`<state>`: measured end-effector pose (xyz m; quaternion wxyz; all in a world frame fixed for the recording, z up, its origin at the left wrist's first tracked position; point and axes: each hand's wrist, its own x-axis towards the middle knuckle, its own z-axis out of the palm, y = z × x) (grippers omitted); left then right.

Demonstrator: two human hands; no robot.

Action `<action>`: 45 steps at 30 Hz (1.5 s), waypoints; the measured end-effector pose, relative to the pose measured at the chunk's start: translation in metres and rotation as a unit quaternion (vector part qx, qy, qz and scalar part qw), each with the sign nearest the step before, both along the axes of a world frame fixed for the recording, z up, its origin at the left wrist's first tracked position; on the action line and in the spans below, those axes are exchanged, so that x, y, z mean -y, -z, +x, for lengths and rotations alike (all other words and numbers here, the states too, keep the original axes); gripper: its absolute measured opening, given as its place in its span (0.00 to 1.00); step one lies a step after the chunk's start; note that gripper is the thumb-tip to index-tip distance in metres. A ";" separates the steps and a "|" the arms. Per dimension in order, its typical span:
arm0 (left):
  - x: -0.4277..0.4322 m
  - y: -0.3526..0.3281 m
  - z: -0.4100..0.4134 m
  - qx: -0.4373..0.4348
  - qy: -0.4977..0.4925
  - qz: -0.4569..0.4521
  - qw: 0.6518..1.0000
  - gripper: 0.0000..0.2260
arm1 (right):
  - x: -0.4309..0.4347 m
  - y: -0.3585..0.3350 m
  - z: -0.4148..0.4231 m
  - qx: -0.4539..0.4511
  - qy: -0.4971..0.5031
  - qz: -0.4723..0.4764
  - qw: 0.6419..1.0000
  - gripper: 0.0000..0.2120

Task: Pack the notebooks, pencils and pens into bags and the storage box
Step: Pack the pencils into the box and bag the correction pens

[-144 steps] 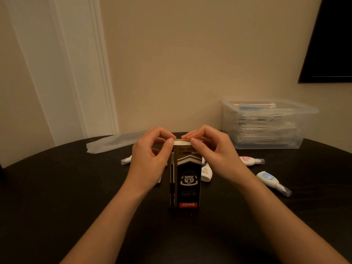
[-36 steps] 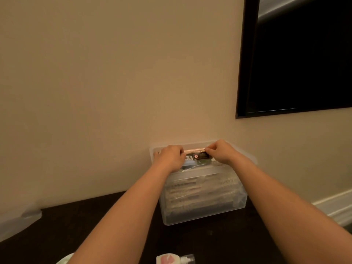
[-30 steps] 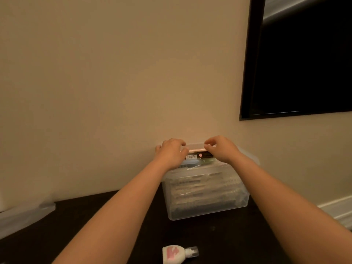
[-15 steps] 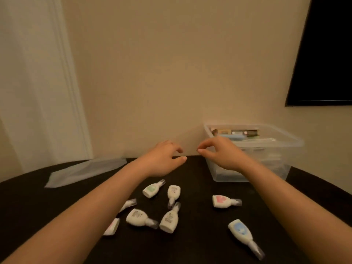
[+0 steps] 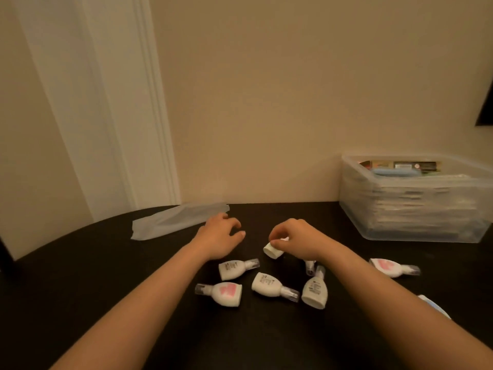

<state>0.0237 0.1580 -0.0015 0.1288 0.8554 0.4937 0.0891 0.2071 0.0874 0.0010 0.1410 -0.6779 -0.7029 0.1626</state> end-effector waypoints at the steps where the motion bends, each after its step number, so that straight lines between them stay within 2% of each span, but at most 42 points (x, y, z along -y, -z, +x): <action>1: -0.010 0.000 -0.001 0.016 -0.011 0.014 1.000 0.19 | -0.006 0.002 -0.003 0.001 -0.005 -0.007 1.000 0.13; 3: -0.030 -0.002 0.001 0.027 -0.030 0.041 0.998 0.19 | -0.017 0.005 -0.007 0.005 -0.015 -0.020 1.000 0.13; 6: -0.063 -0.004 0.008 -0.003 -0.043 0.045 0.998 0.21 | -0.030 0.005 -0.014 0.005 -0.053 -0.054 0.997 0.17; 10: -0.096 -0.003 0.023 -0.115 -0.072 0.044 0.990 0.25 | -0.037 0.004 -0.023 0.038 -0.121 -0.093 0.988 0.23; 13: -0.112 0.001 0.031 -0.165 -0.083 0.033 0.982 0.24 | -0.041 0.006 -0.029 0.062 -0.151 -0.113 0.980 0.21; 17: -0.116 0.008 0.030 -0.173 -0.100 0.048 0.979 0.21 | -0.043 0.013 -0.034 0.071 -0.174 -0.107 0.976 0.16; 20: -0.106 0.011 0.022 -0.151 -0.112 0.111 0.976 0.17 | -0.040 0.016 -0.034 0.066 -0.171 -0.087 0.979 0.09; 23: -0.098 0.008 0.009 -0.130 -0.126 0.153 0.972 0.11 | -0.036 0.014 -0.034 0.076 -0.155 -0.068 0.983 0.08; 27: -0.084 0.004 -0.010 -0.084 -0.176 0.141 0.971 0.12 | -0.026 0.009 -0.031 0.071 -0.116 -0.038 0.990 0.08; 33: -0.071 0.011 -0.029 -0.111 -0.216 0.124 0.962 0.19 | -0.011 0.003 -0.030 0.063 -0.051 0.010 0.997 0.10; 37: -0.074 0.011 -0.030 -0.114 -0.219 0.103 0.963 0.14 | -0.002 0.001 -0.029 0.061 -0.021 0.030 0.997 0.10; 41: -0.069 0.007 -0.030 -0.043 -0.205 0.108 0.972 0.09 | 0.006 -0.007 -0.022 0.044 0.007 0.057 0.997 0.09; 45: -0.034 0.001 -0.041 0.097 -0.169 0.161 0.967 0.08 | 0.019 -0.016 -0.025 -0.081 0.036 0.122 0.989 0.07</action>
